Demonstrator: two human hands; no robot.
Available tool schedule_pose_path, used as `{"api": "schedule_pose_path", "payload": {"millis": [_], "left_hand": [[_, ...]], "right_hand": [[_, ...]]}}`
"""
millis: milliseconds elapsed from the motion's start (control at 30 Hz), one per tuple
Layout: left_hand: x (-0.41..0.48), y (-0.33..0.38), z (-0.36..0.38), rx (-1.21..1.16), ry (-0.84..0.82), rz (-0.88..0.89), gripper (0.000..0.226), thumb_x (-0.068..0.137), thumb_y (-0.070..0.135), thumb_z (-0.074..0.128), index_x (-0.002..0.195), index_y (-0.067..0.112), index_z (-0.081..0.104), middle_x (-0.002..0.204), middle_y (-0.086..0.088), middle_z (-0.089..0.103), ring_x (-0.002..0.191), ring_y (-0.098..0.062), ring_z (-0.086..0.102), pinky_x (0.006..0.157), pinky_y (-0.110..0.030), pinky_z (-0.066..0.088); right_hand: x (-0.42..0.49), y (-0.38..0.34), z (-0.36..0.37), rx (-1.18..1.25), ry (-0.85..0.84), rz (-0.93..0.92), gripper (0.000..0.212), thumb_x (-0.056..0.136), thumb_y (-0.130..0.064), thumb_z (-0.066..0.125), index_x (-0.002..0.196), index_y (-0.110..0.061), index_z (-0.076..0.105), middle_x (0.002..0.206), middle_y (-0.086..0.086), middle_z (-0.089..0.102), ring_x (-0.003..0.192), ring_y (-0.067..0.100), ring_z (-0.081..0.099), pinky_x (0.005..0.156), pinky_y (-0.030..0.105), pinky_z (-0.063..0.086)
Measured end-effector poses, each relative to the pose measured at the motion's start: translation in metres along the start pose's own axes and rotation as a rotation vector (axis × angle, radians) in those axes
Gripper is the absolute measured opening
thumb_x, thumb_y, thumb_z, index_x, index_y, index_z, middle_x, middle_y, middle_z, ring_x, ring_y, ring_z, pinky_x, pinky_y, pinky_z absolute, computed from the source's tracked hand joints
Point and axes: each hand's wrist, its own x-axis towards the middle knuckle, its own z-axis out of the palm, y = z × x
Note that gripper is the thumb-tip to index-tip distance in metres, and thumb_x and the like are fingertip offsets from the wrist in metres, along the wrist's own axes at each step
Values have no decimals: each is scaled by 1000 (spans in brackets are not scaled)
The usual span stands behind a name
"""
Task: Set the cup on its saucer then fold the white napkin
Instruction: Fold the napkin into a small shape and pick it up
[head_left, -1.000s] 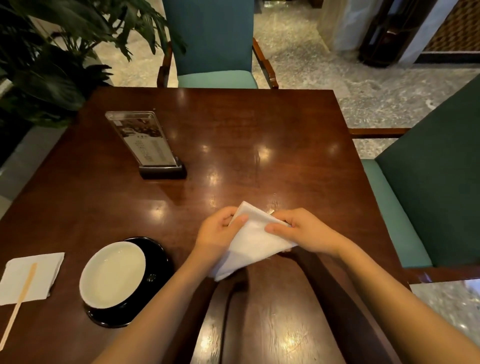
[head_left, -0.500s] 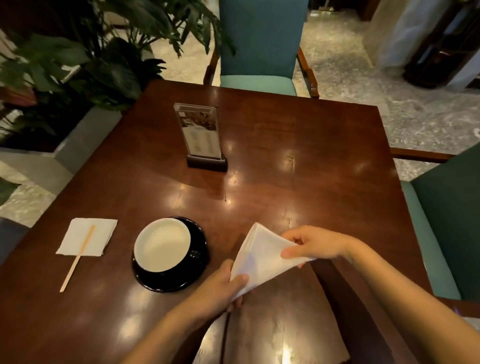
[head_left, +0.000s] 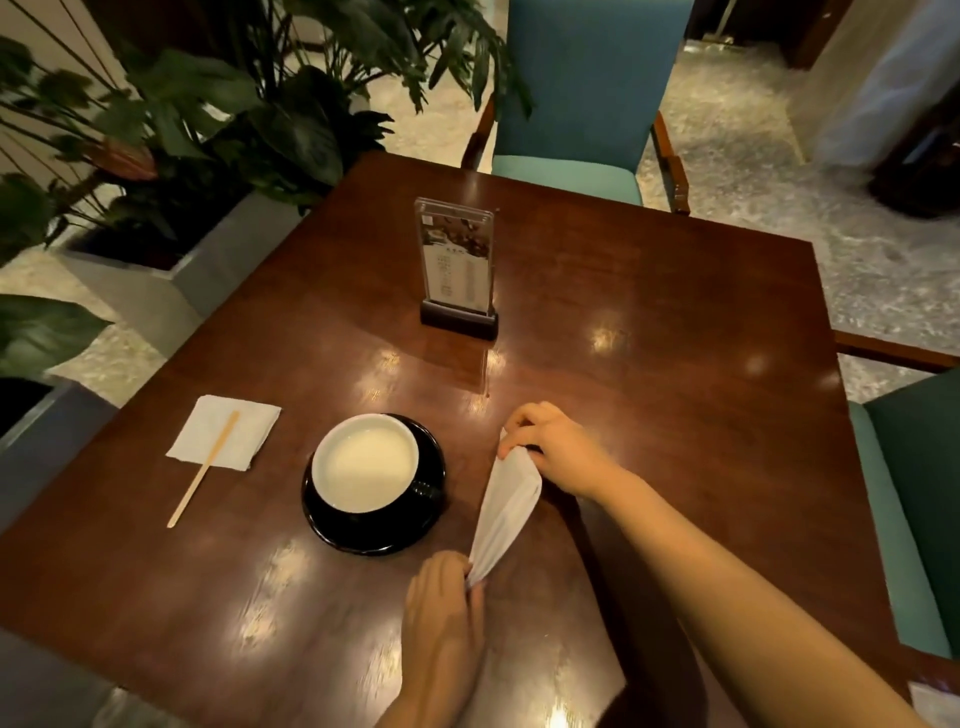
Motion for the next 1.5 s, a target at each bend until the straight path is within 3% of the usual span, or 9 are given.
{"api": "schedule_pose_path", "payload": {"millis": [233,467,667,800,900,1000,1100,1367,1500], "left_hand": [[-6,-11,3,-29,25,-36,20,79,12,67,89,22,54,90,8,52,81,-5,44,69,-19,35],[-4,1,-2,-145,4,-236,15,81,20,68,89,30,61,84,23,50,85,-3,47,68,-17,35],[0,1,-9,-168,-38,-359,20,78,27,72,89,32,56,82,20,53,81,-4,53,62,-15,38],[2,1,-12,-140,-49,-358,21,78,30,71,75,35,50,75,20,52,76,-2,51,57,-19,38],[4,-1,-12,-138,-41,-341,21,78,30,71,73,33,51,74,19,54,74,-3,53,57,-23,44],[4,-3,-12,-122,-41,-314,18,79,29,70,75,30,53,74,18,55,73,-5,54,58,-27,47],[3,-6,-11,-119,-50,-275,18,79,29,70,75,27,53,74,17,54,73,-6,53,58,-26,47],[0,-10,-8,-55,-125,-164,21,79,25,69,77,26,48,78,14,46,76,-7,45,63,-14,33],[-1,-9,-11,-57,-139,-163,20,78,24,68,78,27,48,79,21,41,82,-2,45,65,-12,34]], "right_hand": [[0,4,10,8,58,11,23,90,-10,54,96,-24,71,111,0,56,107,17,44,85,23,33],[10,2,0,-38,-78,71,22,89,-12,53,97,-24,70,108,1,54,106,22,43,92,39,41],[14,2,4,-110,-141,160,52,86,-1,49,134,-20,41,126,7,45,118,25,38,97,40,41],[7,6,9,-85,-25,241,28,79,-1,47,99,-20,42,102,5,54,99,27,48,74,33,39],[-4,9,11,-192,-63,217,18,81,-4,47,86,-21,41,95,2,54,93,23,44,71,28,30],[-15,12,4,-339,-145,162,9,84,-13,49,87,-21,49,99,1,53,96,21,41,74,29,26],[-24,23,-3,-415,-202,162,16,83,-17,49,97,-19,54,103,0,53,101,21,41,75,30,25],[-30,34,-16,-410,-263,313,20,81,-6,46,93,-20,55,100,-1,49,102,21,40,80,33,28],[-6,27,-20,-63,-86,520,14,87,-8,45,85,-12,58,97,10,62,92,28,55,76,40,46]]}}
